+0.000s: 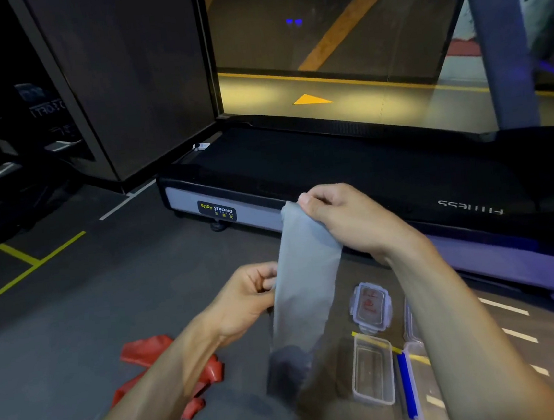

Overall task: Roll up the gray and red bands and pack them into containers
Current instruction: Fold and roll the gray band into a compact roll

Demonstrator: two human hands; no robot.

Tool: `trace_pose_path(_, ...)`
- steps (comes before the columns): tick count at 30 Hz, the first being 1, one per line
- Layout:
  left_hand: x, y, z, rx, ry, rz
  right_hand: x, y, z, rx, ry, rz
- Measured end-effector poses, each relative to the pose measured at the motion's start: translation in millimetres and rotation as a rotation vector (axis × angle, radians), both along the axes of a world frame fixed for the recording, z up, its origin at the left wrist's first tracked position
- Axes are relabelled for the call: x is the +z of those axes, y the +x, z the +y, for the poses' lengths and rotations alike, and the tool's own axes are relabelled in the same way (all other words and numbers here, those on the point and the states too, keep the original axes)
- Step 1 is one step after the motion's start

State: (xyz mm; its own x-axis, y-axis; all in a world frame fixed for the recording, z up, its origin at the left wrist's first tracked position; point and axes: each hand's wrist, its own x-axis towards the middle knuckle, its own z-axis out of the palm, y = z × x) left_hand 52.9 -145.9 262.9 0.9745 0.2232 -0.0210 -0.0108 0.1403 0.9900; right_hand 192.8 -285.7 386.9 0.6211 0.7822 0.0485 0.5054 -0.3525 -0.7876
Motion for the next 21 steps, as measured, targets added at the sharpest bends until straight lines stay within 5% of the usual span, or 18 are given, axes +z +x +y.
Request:
trace_pose_path(7,0,-3,0,-0.094,-0.122,0.037,-3,1,0,-0.027,-0.012,0.332)
trace_pose_path(21,10,-8,-3,-0.135,-0.312,0.008,-22,17,-1,-0.12,0.026,0.228)
